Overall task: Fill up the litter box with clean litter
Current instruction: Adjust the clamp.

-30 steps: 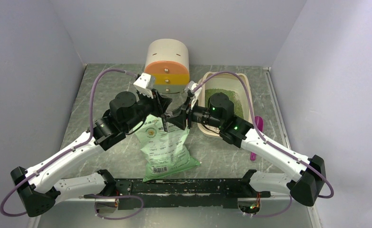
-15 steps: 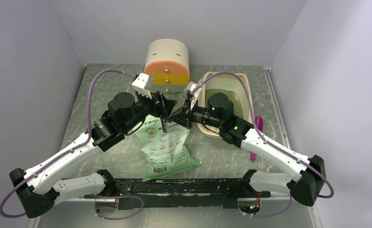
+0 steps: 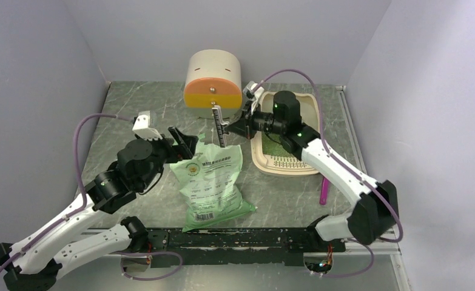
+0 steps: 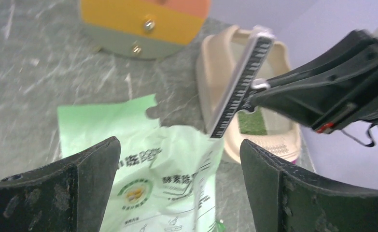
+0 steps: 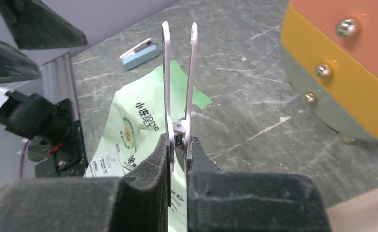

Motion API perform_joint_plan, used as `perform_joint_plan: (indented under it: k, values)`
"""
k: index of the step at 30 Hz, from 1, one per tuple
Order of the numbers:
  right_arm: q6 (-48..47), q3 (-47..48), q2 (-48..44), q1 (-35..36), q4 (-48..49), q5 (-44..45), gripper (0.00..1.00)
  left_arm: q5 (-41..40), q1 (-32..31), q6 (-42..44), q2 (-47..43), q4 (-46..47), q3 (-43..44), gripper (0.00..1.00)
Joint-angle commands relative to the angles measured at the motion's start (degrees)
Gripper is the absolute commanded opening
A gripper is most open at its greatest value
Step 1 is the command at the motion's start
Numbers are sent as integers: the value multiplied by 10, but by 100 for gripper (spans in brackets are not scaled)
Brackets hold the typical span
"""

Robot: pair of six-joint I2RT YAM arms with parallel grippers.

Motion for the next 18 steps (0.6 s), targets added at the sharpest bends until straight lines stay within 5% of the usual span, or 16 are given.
perform_joint_plan:
  k: [1,5,18]
  values:
    - [-32,55,54,-22,54,-206,0,-82,-3,-124,23,-114,-13,97]
    - [-46,110,115,-23,51,-268,0,-74,-3,-123,79,-166,4,97]
    - [-63,198,224,-26,48,-390,0,33,1,-46,80,-51,-108,97]
